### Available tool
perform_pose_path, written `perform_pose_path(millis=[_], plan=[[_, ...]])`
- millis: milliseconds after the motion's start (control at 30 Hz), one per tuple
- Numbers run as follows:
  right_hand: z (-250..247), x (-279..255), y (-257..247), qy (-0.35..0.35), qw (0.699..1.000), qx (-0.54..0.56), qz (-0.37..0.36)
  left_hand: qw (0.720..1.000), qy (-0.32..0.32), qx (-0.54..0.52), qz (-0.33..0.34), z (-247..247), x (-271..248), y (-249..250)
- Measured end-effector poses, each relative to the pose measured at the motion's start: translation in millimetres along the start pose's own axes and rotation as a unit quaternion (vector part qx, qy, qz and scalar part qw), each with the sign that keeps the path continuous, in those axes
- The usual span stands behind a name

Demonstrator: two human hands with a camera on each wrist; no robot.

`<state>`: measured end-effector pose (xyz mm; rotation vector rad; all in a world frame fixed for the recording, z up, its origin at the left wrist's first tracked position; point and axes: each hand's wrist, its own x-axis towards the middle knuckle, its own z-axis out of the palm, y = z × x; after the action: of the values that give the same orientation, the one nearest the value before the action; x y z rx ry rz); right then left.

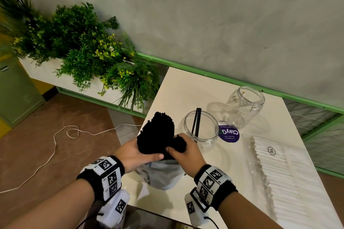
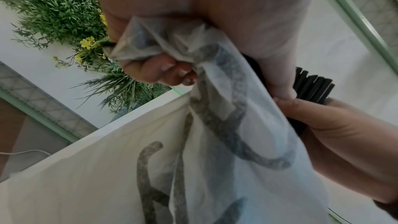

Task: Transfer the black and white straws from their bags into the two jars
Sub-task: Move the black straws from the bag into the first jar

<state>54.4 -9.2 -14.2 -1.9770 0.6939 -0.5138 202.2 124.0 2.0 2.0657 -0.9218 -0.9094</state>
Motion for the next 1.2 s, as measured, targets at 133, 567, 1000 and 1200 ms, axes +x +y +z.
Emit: perform_pose_path(millis=[133, 567, 1000, 1200], plan=[[-4.2, -2.1, -7.0, 0.009, 0.999, 0.034, 0.011, 1.0, -0.006, 0.009, 0.003, -1.9, -1.2, 3.6], [-17.5, 0.4, -23.9, 0.078, 0.996, 0.023, -0.035, 1.0, -0.02, 0.023, 0.0, -3.6, 5.6, 3.5], [-15.7, 13.4, -40.5, 0.087, 0.991, 0.066, -0.081, 0.999, -0.03, -0.008, 0.022, -2.4, 6.5, 8.1], [-36.4, 27.6, -66.4, 0.102, 0.977, 0.15, -0.108, 0.999, -0.018, 0.015, 0.027, -3.8, 9.1, 4.0]])
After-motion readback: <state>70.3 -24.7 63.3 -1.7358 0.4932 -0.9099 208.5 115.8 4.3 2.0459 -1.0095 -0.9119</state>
